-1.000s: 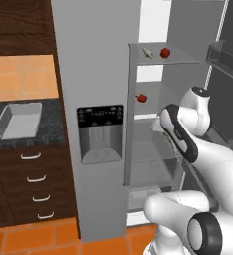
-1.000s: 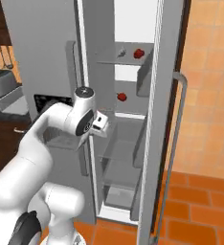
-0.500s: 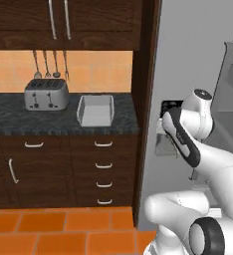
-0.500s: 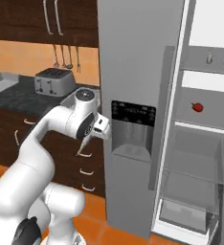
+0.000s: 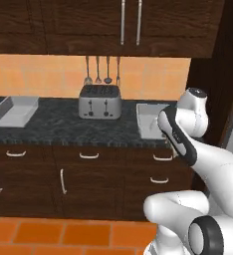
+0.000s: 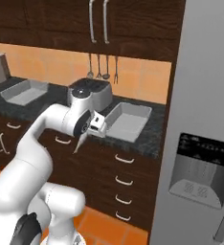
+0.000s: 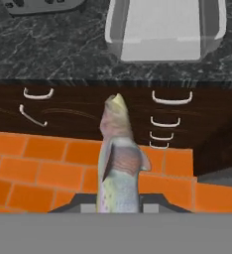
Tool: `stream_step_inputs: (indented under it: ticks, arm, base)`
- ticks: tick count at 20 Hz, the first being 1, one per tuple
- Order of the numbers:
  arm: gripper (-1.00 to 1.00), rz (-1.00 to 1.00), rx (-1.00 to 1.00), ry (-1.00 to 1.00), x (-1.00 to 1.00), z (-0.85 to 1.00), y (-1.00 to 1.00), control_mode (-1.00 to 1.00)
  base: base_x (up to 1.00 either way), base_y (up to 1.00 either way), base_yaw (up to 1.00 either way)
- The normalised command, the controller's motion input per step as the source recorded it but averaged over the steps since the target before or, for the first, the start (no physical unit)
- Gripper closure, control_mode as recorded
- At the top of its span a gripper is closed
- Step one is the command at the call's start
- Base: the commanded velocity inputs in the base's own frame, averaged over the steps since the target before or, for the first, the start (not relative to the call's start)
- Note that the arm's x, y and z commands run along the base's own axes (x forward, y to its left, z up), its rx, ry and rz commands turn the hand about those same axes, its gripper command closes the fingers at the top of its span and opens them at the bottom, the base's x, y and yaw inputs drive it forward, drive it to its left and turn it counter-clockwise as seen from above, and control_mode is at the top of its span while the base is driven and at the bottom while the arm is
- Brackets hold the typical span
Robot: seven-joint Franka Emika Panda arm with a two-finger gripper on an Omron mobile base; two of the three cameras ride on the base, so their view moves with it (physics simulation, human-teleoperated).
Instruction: Place one bell pepper and one fish in each tupperware on the nearby counter, to pack two identical lunches.
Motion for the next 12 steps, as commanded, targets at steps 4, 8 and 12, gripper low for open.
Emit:
stream_step_inputs:
  ticks: [4, 8, 12]
  arm:
    - [1.00, 0.00, 0.00, 0.00, 0.00, 0.00, 0.00, 1.00]
    - [1.00, 0.00, 0.00, 0.00, 0.00, 0.00, 0.00, 1.00]
    - [1.00, 0.00, 0.00, 0.00, 0.00, 0.00, 0.00, 1.00]
  base:
    - [0.86, 0.18, -0.30]
    - [0.73, 0.01, -0.34]
    - [0.61, 0.17, -0.35]
